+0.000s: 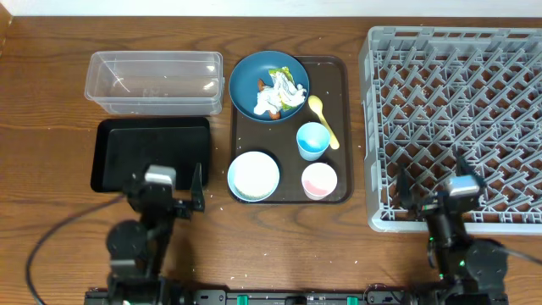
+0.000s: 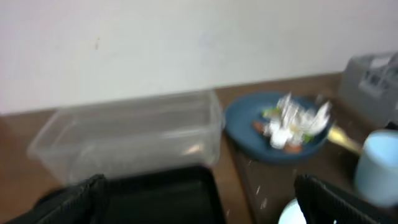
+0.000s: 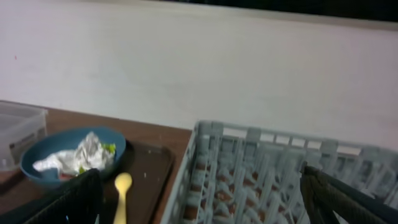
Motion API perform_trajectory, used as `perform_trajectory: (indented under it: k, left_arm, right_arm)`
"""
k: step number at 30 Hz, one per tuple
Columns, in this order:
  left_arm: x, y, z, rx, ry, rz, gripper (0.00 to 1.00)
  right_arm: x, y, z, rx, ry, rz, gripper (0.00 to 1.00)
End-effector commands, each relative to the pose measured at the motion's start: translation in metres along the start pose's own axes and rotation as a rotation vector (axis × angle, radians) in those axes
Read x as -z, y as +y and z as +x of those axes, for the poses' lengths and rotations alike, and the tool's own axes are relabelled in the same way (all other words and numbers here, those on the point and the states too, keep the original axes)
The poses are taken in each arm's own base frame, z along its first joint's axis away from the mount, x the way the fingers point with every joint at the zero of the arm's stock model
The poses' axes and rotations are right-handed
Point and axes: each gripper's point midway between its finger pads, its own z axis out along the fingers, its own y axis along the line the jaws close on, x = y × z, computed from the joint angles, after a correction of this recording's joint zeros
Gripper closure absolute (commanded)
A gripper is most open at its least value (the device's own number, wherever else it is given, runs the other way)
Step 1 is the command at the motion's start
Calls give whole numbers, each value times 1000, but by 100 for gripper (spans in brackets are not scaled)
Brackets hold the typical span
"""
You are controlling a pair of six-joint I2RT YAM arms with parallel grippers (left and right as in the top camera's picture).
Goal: Sort waste into correct bins and load items into the dishwasher rack
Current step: 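Raise the left arm from rest toward the blue plate, then grasp the crumpled white tissue on the blue plate with the left gripper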
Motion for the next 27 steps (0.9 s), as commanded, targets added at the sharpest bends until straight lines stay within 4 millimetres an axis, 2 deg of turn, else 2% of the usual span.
perform_trajectory:
  k: [1,8,11,15,19,23,27]
  left_arm:
    - [-12,-7,-41,2,20,72,2]
    - [-66,-18,-82,32,221,162,3]
    - [-100,-33,-94,35,332,216,3]
    - [-141,-56,-100,30,453,278,3]
    - [-185,-75,-88,60,566,271,3]
    - [-223,-115,-62,32,602,341,3]
    - [-242,-152,-25,10,651,396,3]
  right_arm:
    - [-11,2,-26,18,23,-30,1]
    - [-49,8,-48,-7,216,-106,1]
    - [-64,8,-50,-21,324,-119,1]
    - [-78,7,-48,-36,443,-127,1]
    - [-89,7,-37,-46,528,-132,1]
    - [-94,6,-24,-49,570,-128,1]
    - [-94,6,-12,-54,615,-128,1]
